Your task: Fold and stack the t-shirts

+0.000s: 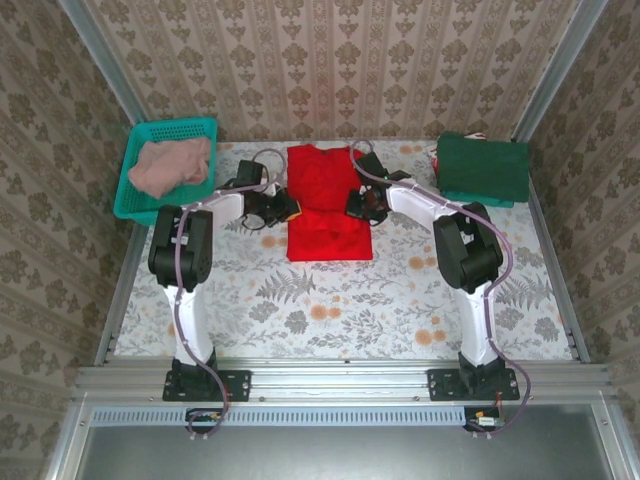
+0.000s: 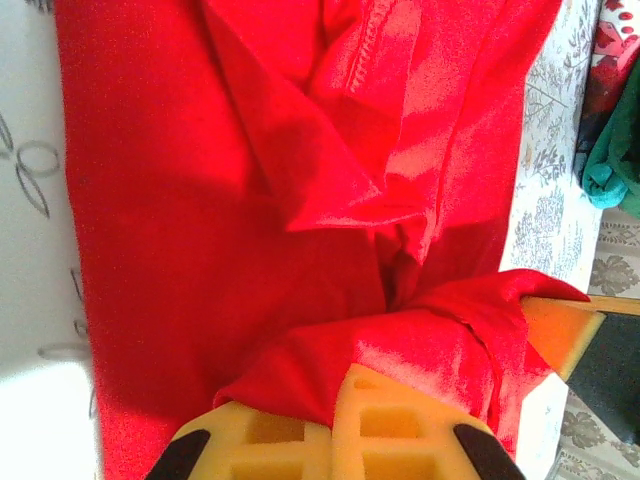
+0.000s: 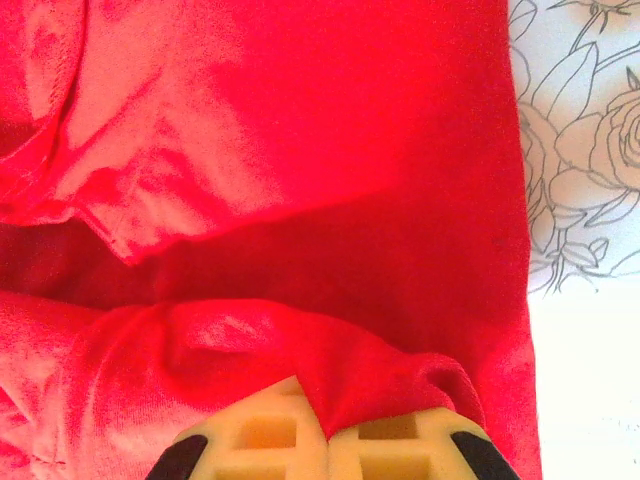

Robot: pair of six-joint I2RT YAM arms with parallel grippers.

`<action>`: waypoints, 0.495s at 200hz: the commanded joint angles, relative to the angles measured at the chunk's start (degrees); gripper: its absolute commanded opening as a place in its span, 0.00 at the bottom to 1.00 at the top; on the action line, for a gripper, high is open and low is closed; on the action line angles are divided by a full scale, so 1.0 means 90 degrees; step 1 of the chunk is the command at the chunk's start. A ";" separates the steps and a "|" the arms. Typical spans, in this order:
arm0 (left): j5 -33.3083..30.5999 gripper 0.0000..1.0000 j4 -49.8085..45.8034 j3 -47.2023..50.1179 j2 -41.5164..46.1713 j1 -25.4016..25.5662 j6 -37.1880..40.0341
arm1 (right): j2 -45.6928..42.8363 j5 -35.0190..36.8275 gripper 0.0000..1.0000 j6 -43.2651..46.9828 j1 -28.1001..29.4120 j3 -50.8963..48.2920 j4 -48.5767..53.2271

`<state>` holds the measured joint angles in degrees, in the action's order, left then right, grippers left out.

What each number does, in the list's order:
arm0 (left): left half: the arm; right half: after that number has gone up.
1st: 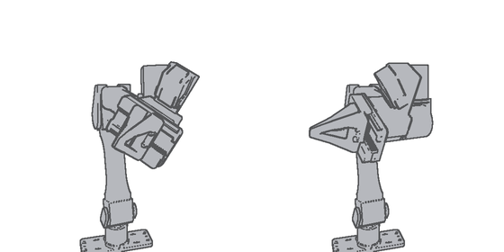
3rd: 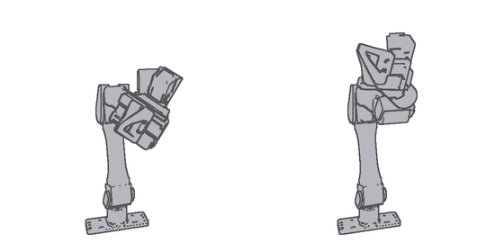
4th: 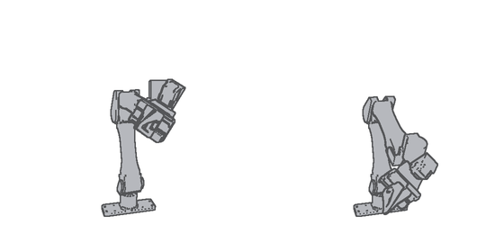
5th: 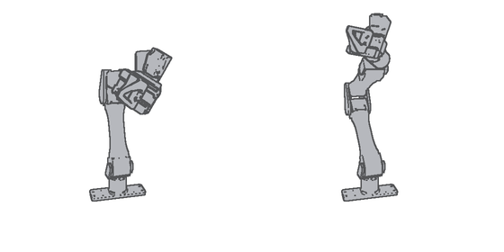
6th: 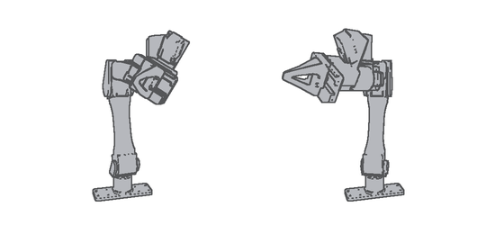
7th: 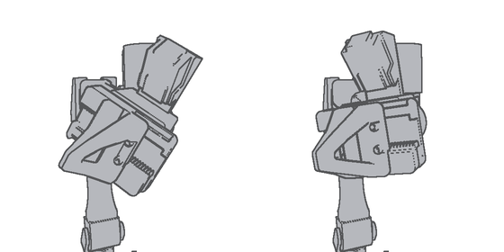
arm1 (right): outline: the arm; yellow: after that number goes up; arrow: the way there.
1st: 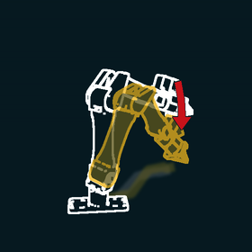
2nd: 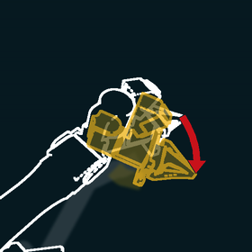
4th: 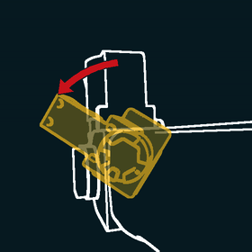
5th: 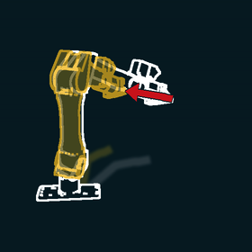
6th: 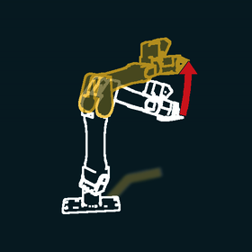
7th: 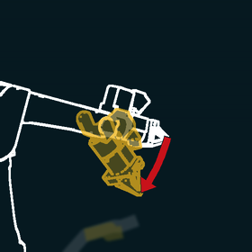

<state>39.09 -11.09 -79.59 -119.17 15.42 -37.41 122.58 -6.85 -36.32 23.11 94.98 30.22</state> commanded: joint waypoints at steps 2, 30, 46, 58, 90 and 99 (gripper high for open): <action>0.0126 0.13 -0.0157 -0.0233 -0.0131 -0.0164 0.0179 | 0.0240 -0.0250 0.12 0.0175 -0.0114 0.0398 0.0274; 0.0092 0.48 -0.0278 -0.0243 0.0042 -0.0322 0.0299 | 0.0240 -0.0199 0.27 0.0401 -0.0199 0.0864 0.0624; 0.0052 0.55 -0.0410 -0.0178 0.0345 -0.0392 0.0472 | -0.0075 0.0052 0.32 0.0575 -0.0202 0.0873 0.0792; -0.0060 0.59 -0.0496 -0.0011 0.0706 -0.0406 0.0651 | -0.0446 0.0370 0.34 0.0647 -0.0196 0.0646 0.0874; -0.0520 0.52 -0.0397 0.1075 0.2014 -0.0224 0.1261 | -0.1914 0.0586 0.34 0.0814 0.0378 -0.1327 -0.0239; -0.0759 0.52 -0.0245 0.1539 0.2368 -0.0047 0.1367 | -0.1998 0.0563 0.31 0.0818 0.0659 -0.1615 -0.0358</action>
<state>36.42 -13.91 -72.93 -107.15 12.25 -31.00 110.63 -3.31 -31.11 23.16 87.74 31.42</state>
